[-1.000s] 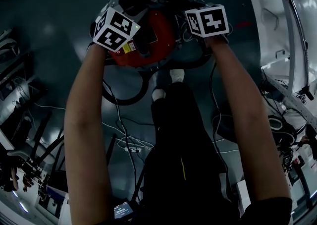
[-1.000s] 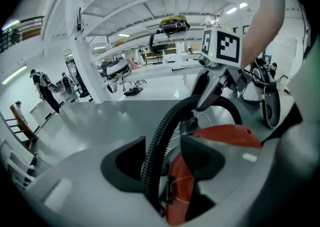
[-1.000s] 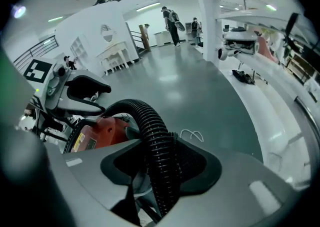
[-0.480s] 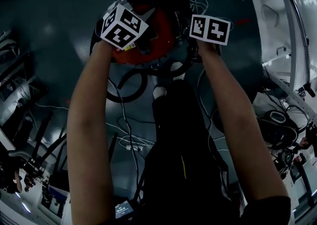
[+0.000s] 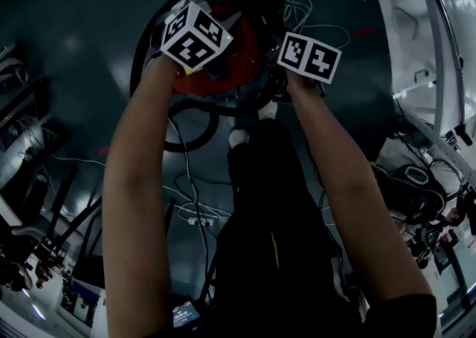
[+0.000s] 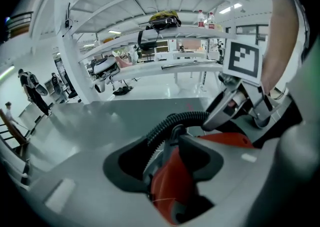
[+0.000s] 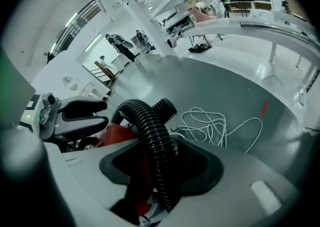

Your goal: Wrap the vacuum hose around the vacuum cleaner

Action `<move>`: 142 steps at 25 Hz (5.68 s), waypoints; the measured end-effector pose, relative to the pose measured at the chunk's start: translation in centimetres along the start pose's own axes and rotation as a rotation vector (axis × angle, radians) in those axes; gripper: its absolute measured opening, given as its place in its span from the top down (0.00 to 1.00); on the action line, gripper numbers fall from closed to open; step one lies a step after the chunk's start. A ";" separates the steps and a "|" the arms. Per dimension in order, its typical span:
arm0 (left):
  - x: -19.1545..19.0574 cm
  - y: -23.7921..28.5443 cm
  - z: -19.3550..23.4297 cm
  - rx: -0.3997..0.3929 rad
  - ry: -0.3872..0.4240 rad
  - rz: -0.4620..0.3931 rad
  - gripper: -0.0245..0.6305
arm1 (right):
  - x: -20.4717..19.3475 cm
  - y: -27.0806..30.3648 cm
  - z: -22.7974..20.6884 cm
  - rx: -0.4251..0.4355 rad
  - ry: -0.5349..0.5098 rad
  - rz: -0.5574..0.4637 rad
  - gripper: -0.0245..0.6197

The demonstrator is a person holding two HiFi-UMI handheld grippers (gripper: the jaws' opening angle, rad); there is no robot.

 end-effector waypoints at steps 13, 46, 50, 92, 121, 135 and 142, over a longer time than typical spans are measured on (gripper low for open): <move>1.1 2.0 0.9 -0.040 0.036 0.033 0.70 | 0.9 0.0 -0.7 0.032 -0.210 0.079 0.62; -0.1 -0.4 0.6 -0.061 0.000 0.075 0.71 | 3.5 -1.4 2.2 0.062 -0.461 0.092 0.55; -1.2 -1.7 1.3 -0.033 -0.028 0.084 0.71 | 4.5 -1.1 4.8 0.088 -0.539 0.083 0.55; -9.9 -31.6 -7.4 0.425 -1.032 0.078 0.95 | -7.0 -12.5 25.0 0.214 -0.600 0.062 0.97; 0.7 -40.9 -9.6 0.389 -1.009 0.029 0.95 | -10.3 -25.3 31.0 0.212 -0.593 -0.025 0.97; 1.8 -41.1 -11.0 0.392 -1.000 0.028 0.95 | -10.5 -26.8 29.6 0.209 -0.579 -0.031 0.97; 2.1 -41.0 -11.2 0.397 -0.996 0.032 0.95 | -10.3 -27.3 29.3 0.219 -0.584 -0.030 0.97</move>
Point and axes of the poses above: the fingertips, and each gripper's own axes: y forward along the fingers, z to its left, x out of its top, the point moved 2 cm from there along -y, backward along the fingers, and after that the axes turned 14 degrees about x, right-handed, at the moved point
